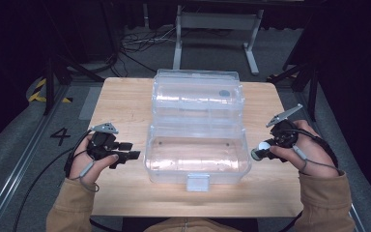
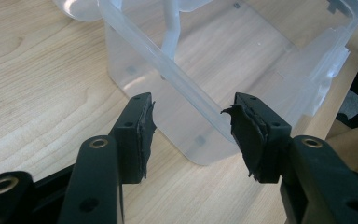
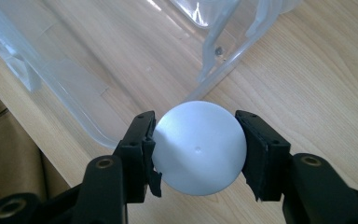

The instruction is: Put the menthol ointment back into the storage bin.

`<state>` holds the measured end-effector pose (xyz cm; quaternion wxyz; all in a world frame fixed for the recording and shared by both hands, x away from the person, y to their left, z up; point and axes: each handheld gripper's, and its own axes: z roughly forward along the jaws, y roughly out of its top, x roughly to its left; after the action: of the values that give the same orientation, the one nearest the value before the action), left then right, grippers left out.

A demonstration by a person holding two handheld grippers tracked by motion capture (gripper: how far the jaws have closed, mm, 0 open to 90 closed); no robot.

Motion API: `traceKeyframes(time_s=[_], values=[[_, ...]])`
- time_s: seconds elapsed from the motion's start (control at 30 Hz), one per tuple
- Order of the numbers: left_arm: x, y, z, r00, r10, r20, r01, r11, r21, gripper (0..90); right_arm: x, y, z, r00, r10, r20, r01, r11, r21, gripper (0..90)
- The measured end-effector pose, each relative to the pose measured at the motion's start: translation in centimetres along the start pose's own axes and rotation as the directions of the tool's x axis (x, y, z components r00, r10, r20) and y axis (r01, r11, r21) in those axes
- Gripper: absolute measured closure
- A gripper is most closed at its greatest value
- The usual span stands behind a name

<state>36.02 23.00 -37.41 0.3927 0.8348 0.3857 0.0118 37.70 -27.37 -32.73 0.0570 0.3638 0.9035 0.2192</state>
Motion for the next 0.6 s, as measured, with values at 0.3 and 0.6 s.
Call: traceKeyframes(time_s=[0.3,0.6], values=[[0.0,0.0,0.1,1.0000,0.002,0.000,-0.002,1.0000,0.004,49.2,0.8,0.5,-0.1,0.9994,-0.036,-0.005,0.035,0.999,-0.018,50.6],[0.2,-0.2,0.1,0.9998,-0.015,-0.009,0.015,0.9998,0.010,49.2,2.0,1.5,0.8,0.9968,-0.078,-0.017,0.078,0.997,-0.002,50.6]])
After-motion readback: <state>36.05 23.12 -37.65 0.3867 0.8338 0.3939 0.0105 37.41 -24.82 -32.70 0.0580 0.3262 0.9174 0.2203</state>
